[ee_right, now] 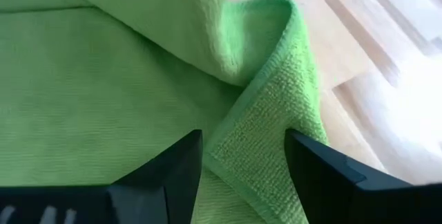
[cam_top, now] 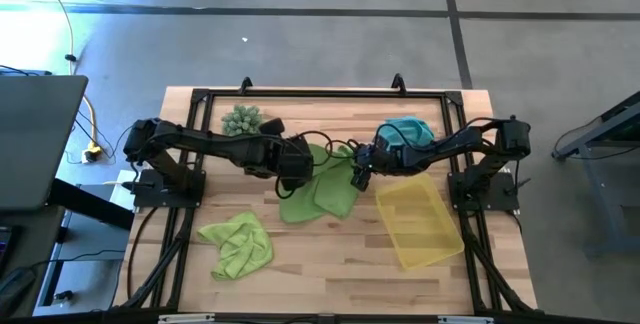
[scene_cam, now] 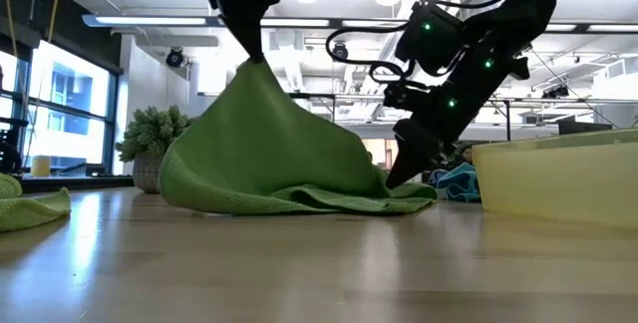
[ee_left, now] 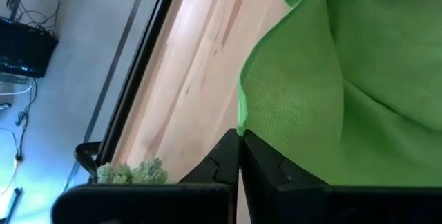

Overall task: Roll microfiber towels into tight, uniform cylinder then place into a basket
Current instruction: Fold the green cloth

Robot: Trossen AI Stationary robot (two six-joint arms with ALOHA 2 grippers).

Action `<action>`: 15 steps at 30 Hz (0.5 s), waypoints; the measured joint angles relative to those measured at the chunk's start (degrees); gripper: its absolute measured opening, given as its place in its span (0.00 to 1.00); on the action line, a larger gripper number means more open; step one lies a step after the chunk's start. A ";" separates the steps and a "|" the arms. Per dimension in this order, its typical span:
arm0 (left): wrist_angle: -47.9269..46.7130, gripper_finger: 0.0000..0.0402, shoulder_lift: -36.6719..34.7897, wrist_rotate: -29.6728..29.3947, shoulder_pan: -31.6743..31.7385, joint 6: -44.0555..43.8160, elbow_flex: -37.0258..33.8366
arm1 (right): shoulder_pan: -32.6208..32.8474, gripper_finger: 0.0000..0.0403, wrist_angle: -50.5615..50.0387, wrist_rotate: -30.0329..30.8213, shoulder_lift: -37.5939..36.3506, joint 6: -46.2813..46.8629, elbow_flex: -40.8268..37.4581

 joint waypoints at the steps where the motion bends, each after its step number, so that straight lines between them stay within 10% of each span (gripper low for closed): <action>1: -0.19 0.00 0.00 0.00 0.00 -0.03 0.00 | 0.00 0.49 -0.25 0.42 0.00 -0.02 0.00; 15: -4.60 0.00 0.00 -0.61 0.00 -1.19 0.00 | -0.07 0.49 -4.28 22.46 -0.24 -0.46 0.44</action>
